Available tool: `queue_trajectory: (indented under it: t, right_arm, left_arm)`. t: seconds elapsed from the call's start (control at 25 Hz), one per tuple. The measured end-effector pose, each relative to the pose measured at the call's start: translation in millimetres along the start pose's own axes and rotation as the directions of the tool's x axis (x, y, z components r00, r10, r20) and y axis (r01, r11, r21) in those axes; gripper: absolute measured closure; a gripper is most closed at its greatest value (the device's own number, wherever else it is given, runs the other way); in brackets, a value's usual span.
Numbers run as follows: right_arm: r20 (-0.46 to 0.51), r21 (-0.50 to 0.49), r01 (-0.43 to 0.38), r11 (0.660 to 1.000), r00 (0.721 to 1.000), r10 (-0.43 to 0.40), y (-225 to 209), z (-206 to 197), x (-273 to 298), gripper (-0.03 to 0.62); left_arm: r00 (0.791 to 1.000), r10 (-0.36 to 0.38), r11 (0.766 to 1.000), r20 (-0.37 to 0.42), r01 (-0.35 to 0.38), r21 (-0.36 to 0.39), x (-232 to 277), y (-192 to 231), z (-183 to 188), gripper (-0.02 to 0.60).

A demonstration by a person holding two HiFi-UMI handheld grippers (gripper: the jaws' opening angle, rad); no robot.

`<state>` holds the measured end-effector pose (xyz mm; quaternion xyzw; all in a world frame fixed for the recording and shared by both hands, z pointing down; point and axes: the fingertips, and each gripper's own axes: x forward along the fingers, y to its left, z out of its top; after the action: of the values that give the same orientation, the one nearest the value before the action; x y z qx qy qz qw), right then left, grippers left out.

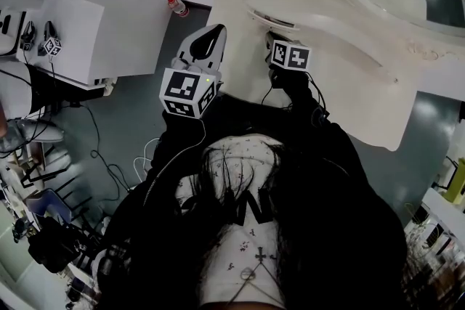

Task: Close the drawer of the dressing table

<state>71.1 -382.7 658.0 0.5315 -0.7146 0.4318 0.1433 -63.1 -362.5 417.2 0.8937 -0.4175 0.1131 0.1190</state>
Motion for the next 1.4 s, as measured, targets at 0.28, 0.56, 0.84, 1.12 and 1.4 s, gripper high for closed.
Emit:
queue_trajectory:
  t: [0.28,0.56,0.84,1.12,1.4]
  right_arm:
    - [0.002,-0.02,0.005,1.0,1.0,-0.005,-3.5,8.2,4.2,0.574]
    - [0.026,-0.008,0.033,0.999,0.999,-0.032,-14.6,24.7,8.4,0.574]
    - [0.024,-0.008,0.029,1.0,0.999,-0.028,-16.9,27.6,10.7,0.572]
    - [0.032,-0.003,0.044,0.999,0.999,-0.044,-15.2,27.3,7.7,0.572]
    - [0.088,0.0,0.017,1.0,0.996,-0.017,-0.5,35.6,-10.0,0.571]
  left_arm:
    - [1.0,0.013,1.0,-0.004,-0.013,-0.004,-2.0,2.6,-1.0,0.581]
    - [0.999,0.035,0.999,-0.006,-0.035,-0.009,-6.1,8.9,-3.0,0.581]
    - [0.999,0.051,0.999,-0.006,-0.051,-0.013,-8.7,15.2,-3.4,0.581]
    - [0.999,0.042,0.999,-0.005,-0.042,-0.012,-10.4,13.5,-4.0,0.581]
    - [1.0,0.025,1.0,-0.005,-0.025,-0.008,-13.4,12.2,-4.4,0.581]
